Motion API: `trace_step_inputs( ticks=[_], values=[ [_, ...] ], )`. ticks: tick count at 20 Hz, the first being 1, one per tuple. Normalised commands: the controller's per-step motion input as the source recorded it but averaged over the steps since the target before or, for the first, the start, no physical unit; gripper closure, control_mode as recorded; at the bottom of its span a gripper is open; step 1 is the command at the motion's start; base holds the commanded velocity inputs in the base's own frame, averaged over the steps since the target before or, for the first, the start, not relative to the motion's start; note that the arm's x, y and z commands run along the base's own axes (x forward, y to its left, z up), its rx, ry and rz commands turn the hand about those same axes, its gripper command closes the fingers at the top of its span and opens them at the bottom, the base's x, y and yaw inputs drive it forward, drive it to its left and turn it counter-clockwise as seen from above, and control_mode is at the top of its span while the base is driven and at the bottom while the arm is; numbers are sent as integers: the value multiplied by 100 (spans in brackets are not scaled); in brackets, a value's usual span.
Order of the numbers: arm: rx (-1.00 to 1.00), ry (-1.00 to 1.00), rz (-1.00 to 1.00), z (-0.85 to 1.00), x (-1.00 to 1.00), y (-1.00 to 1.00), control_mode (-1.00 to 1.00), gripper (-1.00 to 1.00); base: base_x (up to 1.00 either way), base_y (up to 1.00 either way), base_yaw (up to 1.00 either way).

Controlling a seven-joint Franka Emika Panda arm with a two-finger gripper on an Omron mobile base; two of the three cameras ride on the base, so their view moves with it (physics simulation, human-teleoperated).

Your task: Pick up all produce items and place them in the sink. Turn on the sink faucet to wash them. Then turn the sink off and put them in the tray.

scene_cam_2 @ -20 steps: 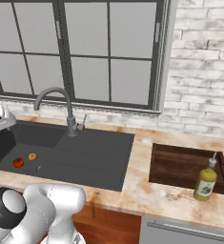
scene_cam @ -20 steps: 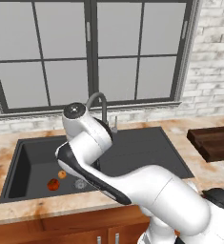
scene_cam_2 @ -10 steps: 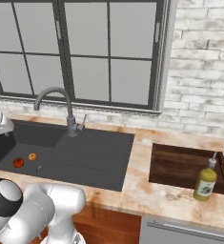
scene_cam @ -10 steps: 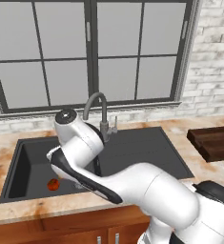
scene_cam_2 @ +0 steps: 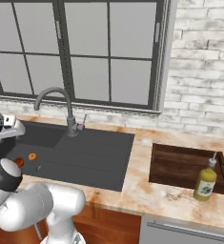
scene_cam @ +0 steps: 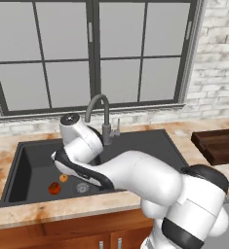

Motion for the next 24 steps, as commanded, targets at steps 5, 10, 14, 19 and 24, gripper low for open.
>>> trace_step_inputs(
  ticks=[5, 10, 14, 19, 24],
  values=[
    [2, 0, -9, -46, 27, 1, -100, -100, 0, 0, 0],
    [5, 2, -15, -34, 36, 11, -100, -100, 0, 0, 0],
    [6, 6, -16, -28, 32, 13, -100, -100, 0, 0, 0],
    [3, 5, -14, -26, 23, 5, -100, -100, 0, 0, 0],
    [0, 2, -13, -28, 17, 6, -100, -100, 0, 0, 0]
  ],
)
